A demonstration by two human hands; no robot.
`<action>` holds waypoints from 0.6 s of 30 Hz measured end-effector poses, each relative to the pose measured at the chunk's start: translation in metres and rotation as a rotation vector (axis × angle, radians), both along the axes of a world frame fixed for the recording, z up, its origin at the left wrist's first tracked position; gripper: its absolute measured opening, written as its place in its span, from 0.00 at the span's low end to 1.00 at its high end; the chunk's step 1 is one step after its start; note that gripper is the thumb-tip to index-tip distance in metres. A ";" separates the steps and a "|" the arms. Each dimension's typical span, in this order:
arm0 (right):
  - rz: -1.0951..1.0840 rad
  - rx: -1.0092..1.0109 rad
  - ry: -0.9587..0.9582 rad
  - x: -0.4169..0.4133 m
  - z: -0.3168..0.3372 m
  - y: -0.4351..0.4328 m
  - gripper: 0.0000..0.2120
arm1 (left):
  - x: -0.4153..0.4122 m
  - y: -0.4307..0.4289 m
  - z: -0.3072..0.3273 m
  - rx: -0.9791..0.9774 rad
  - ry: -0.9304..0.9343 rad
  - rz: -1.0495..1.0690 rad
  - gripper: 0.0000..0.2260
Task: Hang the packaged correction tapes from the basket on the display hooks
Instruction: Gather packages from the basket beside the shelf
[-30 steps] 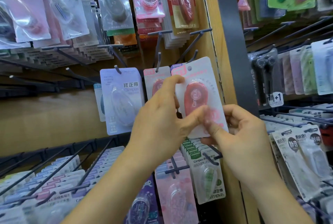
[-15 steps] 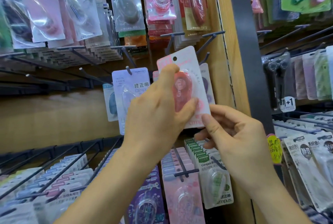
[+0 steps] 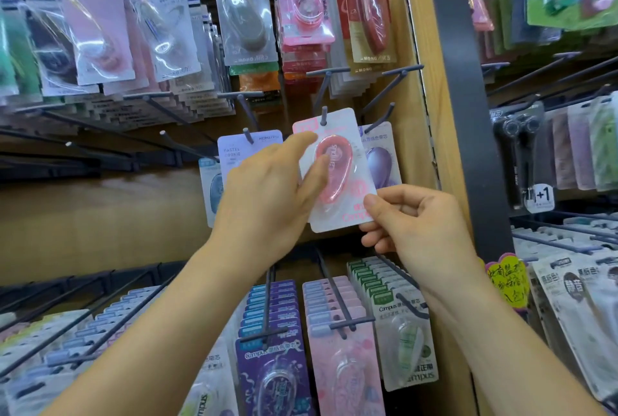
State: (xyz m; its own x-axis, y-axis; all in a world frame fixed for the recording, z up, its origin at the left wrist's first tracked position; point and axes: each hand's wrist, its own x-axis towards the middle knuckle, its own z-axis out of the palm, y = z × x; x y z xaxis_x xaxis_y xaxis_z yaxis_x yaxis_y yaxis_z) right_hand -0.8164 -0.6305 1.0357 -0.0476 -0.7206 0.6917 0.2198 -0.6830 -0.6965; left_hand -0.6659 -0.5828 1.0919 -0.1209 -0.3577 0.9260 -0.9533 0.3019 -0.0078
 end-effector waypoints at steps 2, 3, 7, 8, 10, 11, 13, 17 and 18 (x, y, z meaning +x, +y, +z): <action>0.032 0.037 -0.021 0.000 0.003 0.000 0.04 | 0.008 0.004 -0.002 0.010 0.000 0.069 0.19; 0.070 0.069 -0.034 0.001 0.004 0.000 0.03 | 0.010 0.006 -0.004 0.058 0.032 0.056 0.18; 0.233 0.190 -0.042 0.006 0.014 -0.001 0.03 | 0.011 0.003 -0.012 0.221 0.371 -0.273 0.14; 0.242 0.194 -0.025 0.007 0.017 -0.002 0.03 | 0.010 0.001 -0.012 0.215 0.380 -0.276 0.15; 0.194 0.161 0.023 0.011 0.023 -0.005 0.07 | 0.010 0.000 -0.009 0.196 0.300 -0.199 0.15; 0.130 0.133 0.057 0.012 0.026 -0.006 0.09 | 0.009 0.000 -0.007 0.191 0.230 -0.126 0.15; -0.003 0.080 0.118 0.015 0.032 -0.009 0.08 | 0.014 0.002 -0.007 0.138 0.116 0.008 0.14; -0.099 0.069 0.196 0.022 0.039 -0.021 0.04 | 0.042 0.006 -0.021 -0.112 0.054 0.098 0.14; -0.119 0.071 0.210 0.024 0.040 -0.026 0.06 | 0.049 0.006 -0.026 -0.150 0.083 0.048 0.16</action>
